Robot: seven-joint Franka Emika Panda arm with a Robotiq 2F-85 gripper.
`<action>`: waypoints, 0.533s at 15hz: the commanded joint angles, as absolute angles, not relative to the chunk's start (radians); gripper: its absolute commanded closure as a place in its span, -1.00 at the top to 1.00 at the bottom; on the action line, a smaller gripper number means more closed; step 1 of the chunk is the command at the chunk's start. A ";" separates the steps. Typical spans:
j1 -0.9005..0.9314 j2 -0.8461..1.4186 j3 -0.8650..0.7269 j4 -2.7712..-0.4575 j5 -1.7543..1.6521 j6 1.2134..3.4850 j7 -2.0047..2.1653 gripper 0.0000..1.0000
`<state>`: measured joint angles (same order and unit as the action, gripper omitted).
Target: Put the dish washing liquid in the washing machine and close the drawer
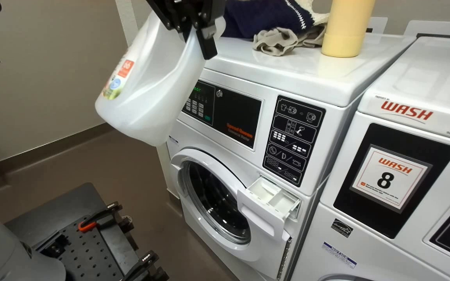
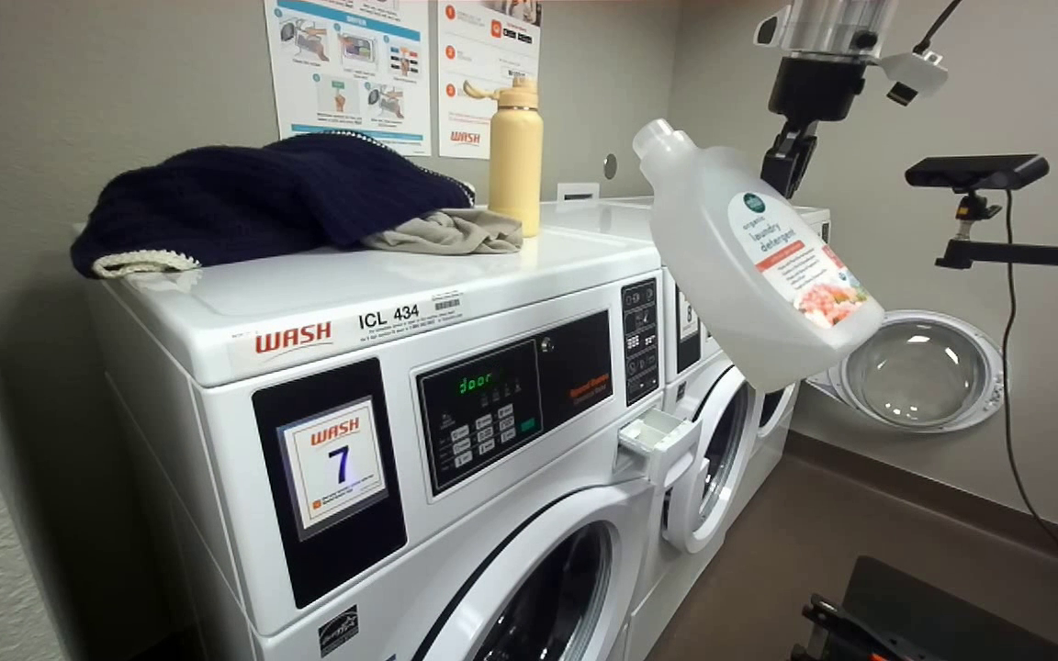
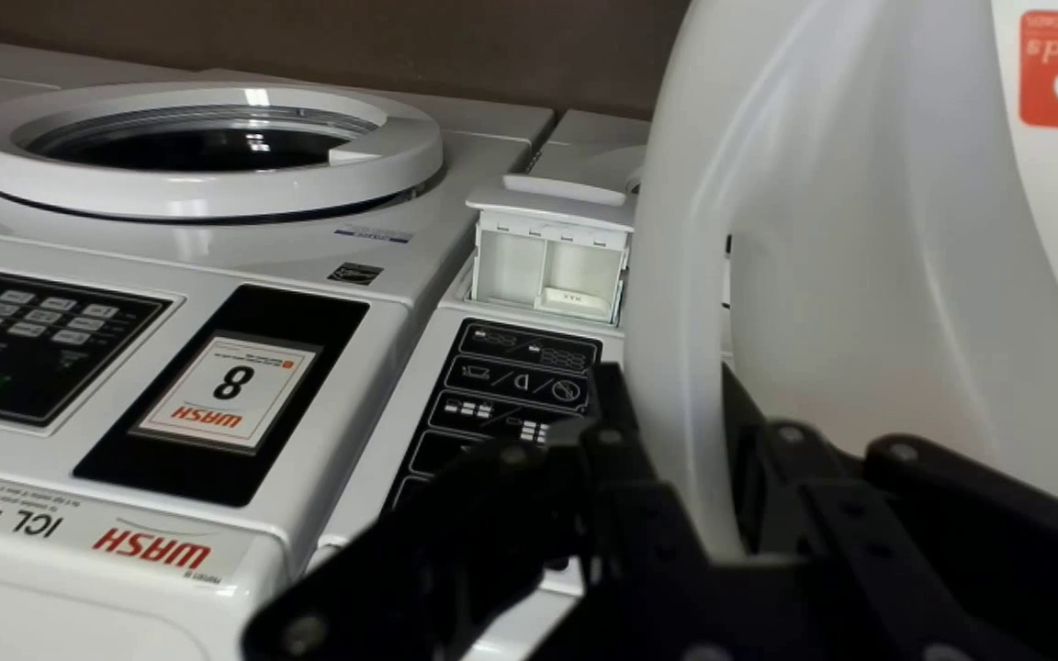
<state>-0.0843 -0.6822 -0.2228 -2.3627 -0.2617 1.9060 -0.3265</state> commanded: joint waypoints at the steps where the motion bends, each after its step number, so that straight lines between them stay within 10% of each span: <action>1: -0.114 -0.670 -0.238 -2.373 -0.277 1.895 -0.332 -0.80; 8: -0.182 -0.620 -0.300 -2.408 -0.297 1.844 -0.345 -0.82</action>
